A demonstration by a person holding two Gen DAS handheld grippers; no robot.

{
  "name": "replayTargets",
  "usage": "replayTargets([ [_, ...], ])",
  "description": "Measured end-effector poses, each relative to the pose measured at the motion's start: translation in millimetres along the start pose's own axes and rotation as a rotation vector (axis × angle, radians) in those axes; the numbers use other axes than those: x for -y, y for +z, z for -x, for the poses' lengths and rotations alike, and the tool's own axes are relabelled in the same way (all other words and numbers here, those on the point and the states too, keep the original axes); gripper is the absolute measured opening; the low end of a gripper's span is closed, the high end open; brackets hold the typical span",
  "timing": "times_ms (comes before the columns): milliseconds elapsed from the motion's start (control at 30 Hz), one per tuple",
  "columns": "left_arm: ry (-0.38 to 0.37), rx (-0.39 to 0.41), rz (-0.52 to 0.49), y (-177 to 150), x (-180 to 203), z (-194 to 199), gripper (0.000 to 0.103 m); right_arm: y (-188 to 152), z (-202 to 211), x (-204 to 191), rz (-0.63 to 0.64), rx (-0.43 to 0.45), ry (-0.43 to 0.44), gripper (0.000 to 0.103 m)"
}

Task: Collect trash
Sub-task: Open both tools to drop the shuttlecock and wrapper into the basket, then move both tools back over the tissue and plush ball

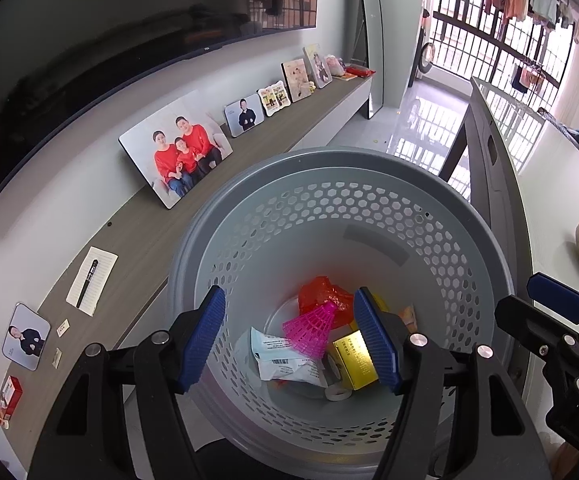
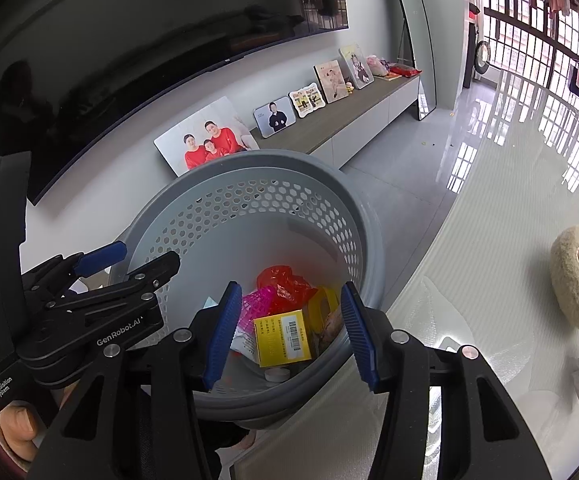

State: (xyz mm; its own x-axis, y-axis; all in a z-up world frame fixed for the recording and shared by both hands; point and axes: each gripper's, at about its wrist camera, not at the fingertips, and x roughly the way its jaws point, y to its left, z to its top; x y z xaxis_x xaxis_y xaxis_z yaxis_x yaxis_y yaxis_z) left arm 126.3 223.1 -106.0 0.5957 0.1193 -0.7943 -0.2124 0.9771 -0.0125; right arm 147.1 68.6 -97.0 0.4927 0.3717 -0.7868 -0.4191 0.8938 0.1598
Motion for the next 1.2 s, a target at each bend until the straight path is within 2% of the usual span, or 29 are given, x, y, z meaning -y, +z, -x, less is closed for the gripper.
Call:
replayTargets([
  [300, 0.022, 0.015, -0.003, 0, 0, 10, 0.07, -1, 4, -4, 0.006, 0.019, -0.004, 0.054],
  [533, 0.042, 0.04, -0.001, 0, 0, 26, 0.078, -3, 14, -5, 0.009, 0.049, -0.021, 0.057],
  [800, 0.045, 0.088, -0.022, -1, 11, 55, 0.085, -19, 49, 2, -0.015, 0.104, -0.063, 0.06],
  [967, -0.007, 0.109, -0.054, -2, 38, 67, 0.088, -43, 87, 35, -0.061, 0.156, -0.16, 0.062],
  [1200, -0.097, 0.116, -0.144, -2, 103, 72, 0.089, -70, 116, 116, -0.194, 0.141, -0.337, 0.063],
])
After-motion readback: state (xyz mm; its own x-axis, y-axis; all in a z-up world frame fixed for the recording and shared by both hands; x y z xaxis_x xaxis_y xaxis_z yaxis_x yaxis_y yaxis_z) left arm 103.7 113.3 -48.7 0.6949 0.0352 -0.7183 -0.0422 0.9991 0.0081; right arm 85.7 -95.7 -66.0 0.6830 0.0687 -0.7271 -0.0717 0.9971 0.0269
